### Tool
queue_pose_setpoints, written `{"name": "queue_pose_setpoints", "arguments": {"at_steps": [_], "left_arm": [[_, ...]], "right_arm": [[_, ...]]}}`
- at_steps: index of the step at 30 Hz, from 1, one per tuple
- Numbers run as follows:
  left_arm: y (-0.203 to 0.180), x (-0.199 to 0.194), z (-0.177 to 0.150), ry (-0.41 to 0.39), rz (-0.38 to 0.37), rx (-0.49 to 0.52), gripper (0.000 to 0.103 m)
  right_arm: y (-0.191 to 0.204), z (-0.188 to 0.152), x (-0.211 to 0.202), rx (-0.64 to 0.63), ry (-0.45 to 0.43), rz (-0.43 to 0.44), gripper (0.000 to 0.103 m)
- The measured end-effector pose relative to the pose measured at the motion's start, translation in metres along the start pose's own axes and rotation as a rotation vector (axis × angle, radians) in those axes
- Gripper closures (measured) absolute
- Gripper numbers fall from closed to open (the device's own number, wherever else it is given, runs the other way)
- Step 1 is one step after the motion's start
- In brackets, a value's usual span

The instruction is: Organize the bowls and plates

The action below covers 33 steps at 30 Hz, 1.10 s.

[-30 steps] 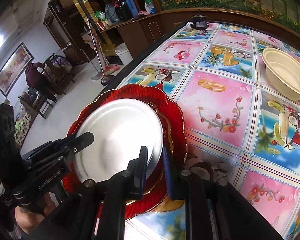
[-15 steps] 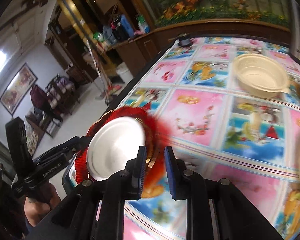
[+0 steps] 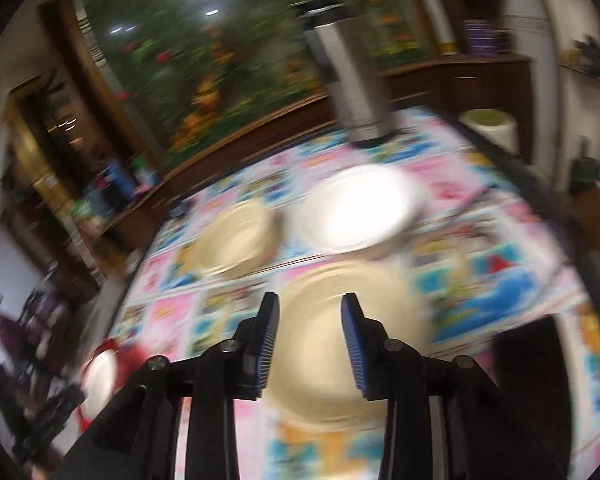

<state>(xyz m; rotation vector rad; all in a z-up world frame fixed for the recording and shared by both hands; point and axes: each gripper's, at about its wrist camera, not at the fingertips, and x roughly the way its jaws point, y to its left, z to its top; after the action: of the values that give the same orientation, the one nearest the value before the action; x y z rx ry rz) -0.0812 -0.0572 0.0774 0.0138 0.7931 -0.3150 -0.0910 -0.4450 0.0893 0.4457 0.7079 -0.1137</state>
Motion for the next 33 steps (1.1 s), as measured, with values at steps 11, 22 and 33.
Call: {"name": "queue_pose_setpoints", "arguments": {"at_steps": [11, 22, 33], "left_arm": [[-0.05, 0.009, -0.011, 0.06, -0.049, 0.121, 0.062], [-0.057, 0.015, -0.015, 0.085, -0.058, 0.133, 0.062], [-0.055, 0.018, -0.014, 0.091, -0.068, 0.123, 0.062]], "right_arm": [[-0.036, -0.008, 0.061, 0.019, 0.148, -0.039, 0.075], [0.062, -0.042, 0.087, -0.351, 0.257, 0.113, 0.083], [0.069, -0.06, 0.057, -0.294, 0.264, 0.153, 0.045]]}}
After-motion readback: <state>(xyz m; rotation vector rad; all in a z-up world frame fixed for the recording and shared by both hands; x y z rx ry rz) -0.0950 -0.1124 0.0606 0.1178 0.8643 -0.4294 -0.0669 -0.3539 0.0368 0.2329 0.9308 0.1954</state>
